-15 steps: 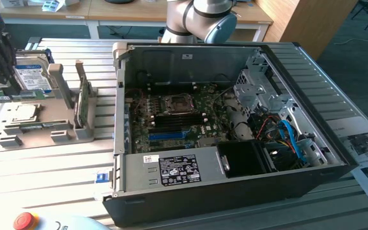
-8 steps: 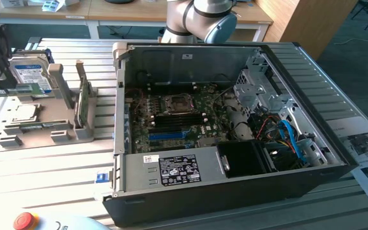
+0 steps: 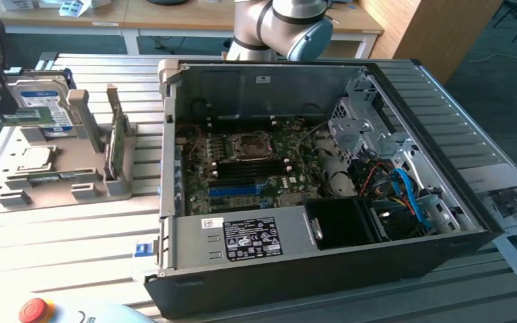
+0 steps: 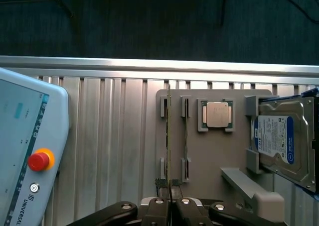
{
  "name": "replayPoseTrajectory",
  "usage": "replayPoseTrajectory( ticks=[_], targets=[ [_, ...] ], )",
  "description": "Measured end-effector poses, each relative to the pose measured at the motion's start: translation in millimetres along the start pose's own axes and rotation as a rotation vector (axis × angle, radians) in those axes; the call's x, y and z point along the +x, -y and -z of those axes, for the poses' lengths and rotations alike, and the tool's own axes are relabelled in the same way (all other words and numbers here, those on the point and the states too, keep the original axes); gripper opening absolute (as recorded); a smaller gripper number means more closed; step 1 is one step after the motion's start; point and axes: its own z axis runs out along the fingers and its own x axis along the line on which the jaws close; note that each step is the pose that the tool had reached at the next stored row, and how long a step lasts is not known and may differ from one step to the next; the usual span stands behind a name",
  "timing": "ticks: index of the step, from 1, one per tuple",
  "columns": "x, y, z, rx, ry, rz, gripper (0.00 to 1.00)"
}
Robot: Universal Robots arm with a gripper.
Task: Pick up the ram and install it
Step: 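Pick up the ram and move it above insertion slot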
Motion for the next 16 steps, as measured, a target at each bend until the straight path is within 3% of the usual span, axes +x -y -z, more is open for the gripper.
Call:
replayPoseTrajectory(
  ticks=[9, 16],
  targets=[
    [0.3, 0.6, 3.1, -0.0003, -0.0001, 0.0, 0.12],
    [2.3, 8.8, 3.1, -0.0006, -0.0001, 0.0, 0.12]
  ],
)
